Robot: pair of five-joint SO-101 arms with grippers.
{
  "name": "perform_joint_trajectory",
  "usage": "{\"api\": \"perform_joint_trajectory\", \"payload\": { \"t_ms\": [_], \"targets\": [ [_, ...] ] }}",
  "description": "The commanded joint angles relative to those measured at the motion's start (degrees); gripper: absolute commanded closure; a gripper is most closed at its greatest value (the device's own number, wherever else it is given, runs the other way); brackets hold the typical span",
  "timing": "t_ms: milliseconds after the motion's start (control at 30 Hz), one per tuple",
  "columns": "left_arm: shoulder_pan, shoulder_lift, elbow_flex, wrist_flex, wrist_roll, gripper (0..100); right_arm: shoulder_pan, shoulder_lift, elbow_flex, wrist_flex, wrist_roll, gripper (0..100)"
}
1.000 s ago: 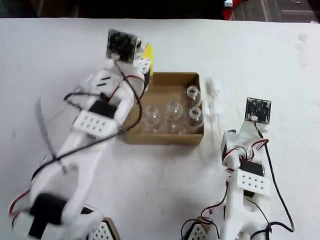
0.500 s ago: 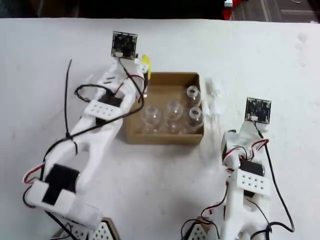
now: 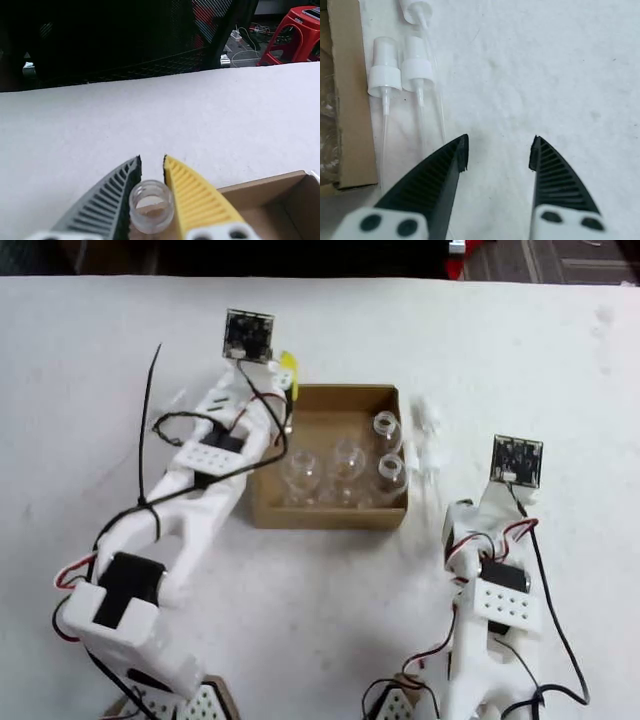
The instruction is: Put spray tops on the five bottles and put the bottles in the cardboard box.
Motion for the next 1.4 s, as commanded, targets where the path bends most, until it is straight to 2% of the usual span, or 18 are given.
{"api": "perform_joint_trajectory", "payload": {
  "t_ms": [0, 133, 367, 733, 933, 1000, 1167, 1367],
  "targets": [
    [-1.8, -0.7, -3.2, -1.3, 0.7, 95, -0.7, -0.5, -0.4, -1.5, 0.9, 81.8],
    [-1.9, -0.7, -3.2, 0.6, 0.7, 87, -0.7, -0.5, -0.4, -1.5, 0.9, 81.8],
    [-1.5, -1.5, -3.8, 3.8, 0.7, 86, -0.7, -0.5, -0.4, -1.5, 0.9, 81.8],
    [-1.0, -26.0, 1.9, 11.9, 1.0, 83, -0.7, -0.5, -0.4, -1.5, 0.9, 81.8],
    [-5.6, -37.8, 0.2, 27.1, 0.4, 82, -0.7, -0.5, -0.4, -1.5, 0.9, 81.8],
    [-7.6, -38.0, -2.4, 33.1, -4.2, 82, -0.7, -0.5, -0.4, -1.5, 0.9, 81.8],
    [-11.3, -31.2, -9.4, 44.9, -15.7, 82, -0.7, -0.5, -0.4, -1.3, 0.9, 81.8],
    [-14.1, -15.4, -23.0, 58.9, -17.5, 82, -0.6, -0.5, -0.4, -1.1, 0.9, 81.8]
  ]
}}
